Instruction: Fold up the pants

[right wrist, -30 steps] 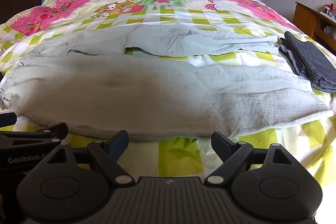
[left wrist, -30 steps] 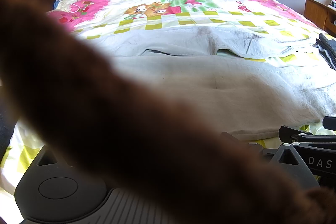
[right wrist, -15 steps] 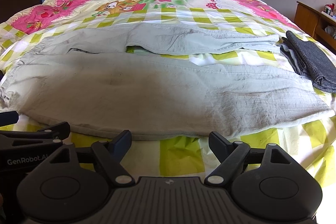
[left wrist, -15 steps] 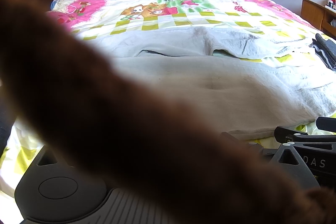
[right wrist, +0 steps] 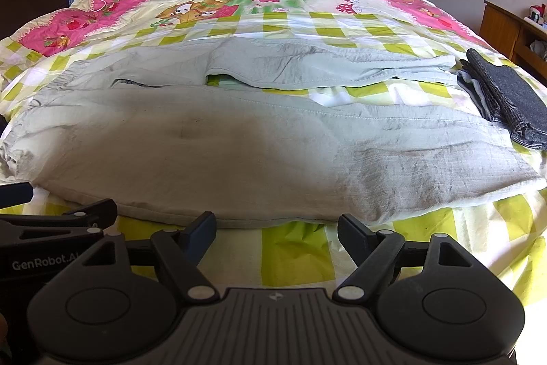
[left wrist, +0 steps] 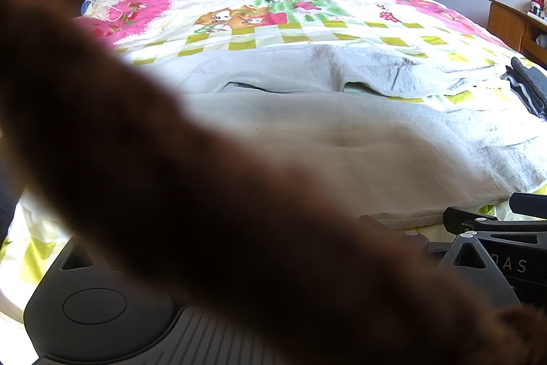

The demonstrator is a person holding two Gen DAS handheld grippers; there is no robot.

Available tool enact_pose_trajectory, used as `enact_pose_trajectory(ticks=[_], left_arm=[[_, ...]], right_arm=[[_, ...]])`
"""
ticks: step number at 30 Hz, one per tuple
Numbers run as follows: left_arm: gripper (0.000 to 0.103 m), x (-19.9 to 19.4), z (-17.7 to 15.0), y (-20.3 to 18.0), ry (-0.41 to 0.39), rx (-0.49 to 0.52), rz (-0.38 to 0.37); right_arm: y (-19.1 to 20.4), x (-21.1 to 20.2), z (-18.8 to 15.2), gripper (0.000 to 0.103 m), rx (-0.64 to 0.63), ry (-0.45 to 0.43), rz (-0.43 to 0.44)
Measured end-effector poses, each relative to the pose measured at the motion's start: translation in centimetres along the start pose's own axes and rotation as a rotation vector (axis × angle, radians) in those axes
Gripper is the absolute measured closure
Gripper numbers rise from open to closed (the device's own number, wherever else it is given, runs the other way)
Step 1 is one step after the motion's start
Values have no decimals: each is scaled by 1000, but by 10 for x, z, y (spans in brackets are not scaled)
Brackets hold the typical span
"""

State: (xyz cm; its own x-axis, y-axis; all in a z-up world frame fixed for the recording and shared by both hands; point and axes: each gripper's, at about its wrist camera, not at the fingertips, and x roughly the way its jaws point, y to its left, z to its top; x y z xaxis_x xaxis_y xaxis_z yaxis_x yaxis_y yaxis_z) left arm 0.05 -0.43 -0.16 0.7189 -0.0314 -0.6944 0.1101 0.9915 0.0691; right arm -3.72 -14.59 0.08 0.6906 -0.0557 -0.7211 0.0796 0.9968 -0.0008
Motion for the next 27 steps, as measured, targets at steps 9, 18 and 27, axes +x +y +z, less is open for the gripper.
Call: enact_pose_trajectory(ticks=[9, 18, 27], left_arm=[[0, -1, -1, 1, -2, 2, -5], [0, -1, -1, 1, -3, 2, -5], [0, -1, 0, 1, -5, 3, -4]], right_arm=[[0, 0, 0, 14, 1, 2, 4], [0, 0, 0, 15, 2, 2, 5], [0, 0, 0, 16, 2, 3, 6]])
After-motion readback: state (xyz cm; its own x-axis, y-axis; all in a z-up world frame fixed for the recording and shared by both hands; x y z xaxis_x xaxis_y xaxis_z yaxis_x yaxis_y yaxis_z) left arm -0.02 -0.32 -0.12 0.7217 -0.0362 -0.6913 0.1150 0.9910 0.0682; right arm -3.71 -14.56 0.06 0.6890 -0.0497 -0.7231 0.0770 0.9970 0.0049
